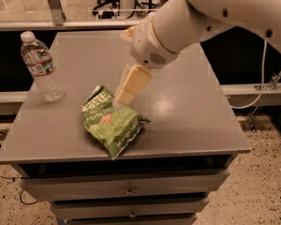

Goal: Knock water bottle over

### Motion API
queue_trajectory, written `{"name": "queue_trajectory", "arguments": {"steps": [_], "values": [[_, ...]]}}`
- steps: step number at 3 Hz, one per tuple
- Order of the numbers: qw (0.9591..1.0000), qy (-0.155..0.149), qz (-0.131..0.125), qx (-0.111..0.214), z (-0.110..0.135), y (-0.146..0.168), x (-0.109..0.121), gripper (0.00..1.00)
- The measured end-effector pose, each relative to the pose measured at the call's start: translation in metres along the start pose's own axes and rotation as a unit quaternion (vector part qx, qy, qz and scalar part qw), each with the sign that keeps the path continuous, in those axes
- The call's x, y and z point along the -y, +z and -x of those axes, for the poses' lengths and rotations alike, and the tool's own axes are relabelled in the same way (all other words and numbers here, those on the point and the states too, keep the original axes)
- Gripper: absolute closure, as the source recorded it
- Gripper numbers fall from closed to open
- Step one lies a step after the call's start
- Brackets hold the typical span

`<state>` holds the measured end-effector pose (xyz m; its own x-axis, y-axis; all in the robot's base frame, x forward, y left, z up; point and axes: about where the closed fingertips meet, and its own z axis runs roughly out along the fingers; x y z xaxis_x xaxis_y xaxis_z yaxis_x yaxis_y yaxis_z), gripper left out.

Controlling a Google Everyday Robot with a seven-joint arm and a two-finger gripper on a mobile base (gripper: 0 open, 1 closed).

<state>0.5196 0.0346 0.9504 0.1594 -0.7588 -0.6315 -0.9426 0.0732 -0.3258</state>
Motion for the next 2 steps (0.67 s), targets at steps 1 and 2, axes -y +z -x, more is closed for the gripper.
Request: {"name": "queue_trajectory", "arguments": {"steps": [1, 2], "values": [[0.9980, -0.010, 0.007, 0.062, 0.041, 0.050, 0.020, 0.00], [0.9920, -0.009, 0.022, 0.124, 0.074, 0.097, 0.040, 0.00]]}}
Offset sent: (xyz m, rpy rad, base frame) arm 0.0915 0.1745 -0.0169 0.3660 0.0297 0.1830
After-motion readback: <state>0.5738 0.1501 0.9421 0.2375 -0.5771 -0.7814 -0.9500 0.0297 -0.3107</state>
